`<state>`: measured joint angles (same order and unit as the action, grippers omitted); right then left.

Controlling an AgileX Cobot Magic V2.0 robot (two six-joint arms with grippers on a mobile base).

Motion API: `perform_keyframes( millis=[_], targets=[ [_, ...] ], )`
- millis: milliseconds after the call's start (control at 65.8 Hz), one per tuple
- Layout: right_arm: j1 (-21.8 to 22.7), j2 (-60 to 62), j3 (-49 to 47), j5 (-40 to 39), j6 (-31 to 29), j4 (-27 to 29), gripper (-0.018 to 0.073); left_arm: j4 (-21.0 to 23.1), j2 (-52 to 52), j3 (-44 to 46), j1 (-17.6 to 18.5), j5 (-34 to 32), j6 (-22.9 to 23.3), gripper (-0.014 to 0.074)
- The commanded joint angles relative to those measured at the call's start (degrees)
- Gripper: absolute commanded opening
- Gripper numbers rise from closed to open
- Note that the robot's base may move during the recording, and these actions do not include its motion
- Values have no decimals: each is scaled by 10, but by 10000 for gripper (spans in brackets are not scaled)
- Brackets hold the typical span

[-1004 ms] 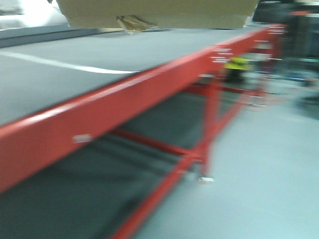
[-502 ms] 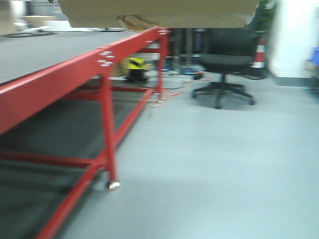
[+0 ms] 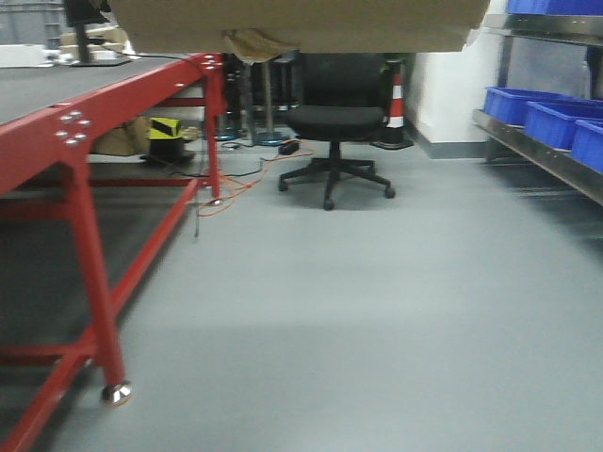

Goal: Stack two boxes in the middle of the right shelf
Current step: 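Drive the base away from the bench toward the blue-bin shelf rack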

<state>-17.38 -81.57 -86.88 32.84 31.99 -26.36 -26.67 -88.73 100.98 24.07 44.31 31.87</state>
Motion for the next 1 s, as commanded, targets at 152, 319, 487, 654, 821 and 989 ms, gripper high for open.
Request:
perform_keyframes(
  millis=[152, 319, 487, 654, 821, 989],
  targets=[
    [3, 7, -7, -38, 0, -12, -163, 5, 9, 9, 1, -34, 4, -111],
    [3, 7, -7, -38, 0, -12, -163, 5, 9, 9, 1, -34, 4, -111],
    [3, 7, -7, -38, 0, -12, -163, 5, 9, 9, 1, -34, 4, -111],
    [3, 7, -7, -38, 0, -12, -163, 5, 9, 9, 1, -34, 4, -111],
    [3, 7, -7, -38, 0, -12, -163, 5, 9, 9, 1, -34, 4, -111],
    [3, 7, -7, -41, 0, -12, -163, 5, 9, 9, 1, -34, 4, -111]
  ],
)
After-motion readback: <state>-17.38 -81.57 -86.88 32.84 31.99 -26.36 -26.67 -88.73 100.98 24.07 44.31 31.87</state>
